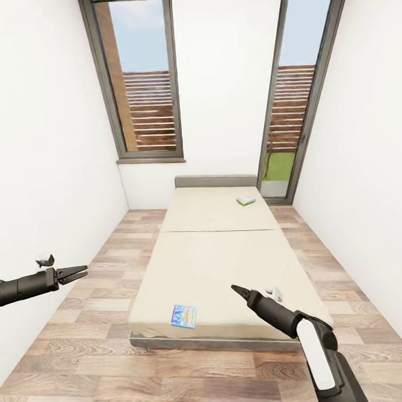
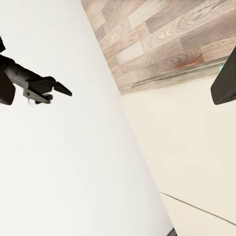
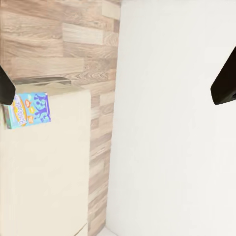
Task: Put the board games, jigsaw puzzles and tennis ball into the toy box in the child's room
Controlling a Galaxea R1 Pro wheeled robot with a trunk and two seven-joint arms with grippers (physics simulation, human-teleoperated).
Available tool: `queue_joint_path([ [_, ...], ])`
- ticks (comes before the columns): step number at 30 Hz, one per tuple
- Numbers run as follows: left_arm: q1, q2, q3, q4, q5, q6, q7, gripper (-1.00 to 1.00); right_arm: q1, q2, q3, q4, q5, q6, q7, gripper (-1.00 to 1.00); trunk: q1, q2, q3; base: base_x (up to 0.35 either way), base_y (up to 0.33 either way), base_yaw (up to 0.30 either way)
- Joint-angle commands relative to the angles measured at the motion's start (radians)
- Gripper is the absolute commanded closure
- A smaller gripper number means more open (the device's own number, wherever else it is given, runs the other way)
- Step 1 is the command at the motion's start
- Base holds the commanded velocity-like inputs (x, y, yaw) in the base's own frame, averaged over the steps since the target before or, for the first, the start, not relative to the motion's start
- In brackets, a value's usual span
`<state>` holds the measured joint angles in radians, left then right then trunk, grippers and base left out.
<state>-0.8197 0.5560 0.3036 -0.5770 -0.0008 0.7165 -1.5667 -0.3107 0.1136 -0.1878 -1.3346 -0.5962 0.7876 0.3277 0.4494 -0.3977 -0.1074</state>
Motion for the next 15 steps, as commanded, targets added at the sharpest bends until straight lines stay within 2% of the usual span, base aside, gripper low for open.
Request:
queue_joint_path([
  [1, -0.001, 0.000, 0.000, 0.000, -0.001, 0.011, -0.004, -1.00, -0.001, 0.001, 0.000, 0.027, 0.004, -0.001, 0.005, -1.00, 0.001, -0.002, -0.002, 0.000, 0.000, 0.000],
  [4, -0.001, 0.001, 0.000, 0.000, -0.001, 0.011, -0.004, -1.00, -0.002, -0.003, 0.027, 0.091, 0.018, -0.045, 0.007, -1.00, 0.001, -0.002, -0.002, 0.000, 0.000, 0.000],
  [9, -0.001, 0.004, 0.000, 0.000, -0.001, 0.011, -0.004, -1.00, -0.002, -0.013, 0.100, 0.308, 0.033, -0.210, 0.022, -1.00, 0.001, -0.002, -0.002, 0.000, 0.001, 0.000],
  [12, -0.001, 0.004, 0.000, 0.000, -0.002, 0.011, -0.004, -1.00, -0.002, -0.012, 0.112, 0.445, 0.031, -0.284, 0.036, -1.00, 0.001, -0.002, -0.002, 0.000, 0.084, 0.000],
  [15, -0.001, 0.003, 0.000, 0.000, -0.002, 0.011, -0.004, -1.00, -0.003, -0.013, 0.104, 0.555, 0.025, -0.357, 0.041, -1.00, 0.001, -0.002, -0.002, 0.000, 0.103, 0.000],
])
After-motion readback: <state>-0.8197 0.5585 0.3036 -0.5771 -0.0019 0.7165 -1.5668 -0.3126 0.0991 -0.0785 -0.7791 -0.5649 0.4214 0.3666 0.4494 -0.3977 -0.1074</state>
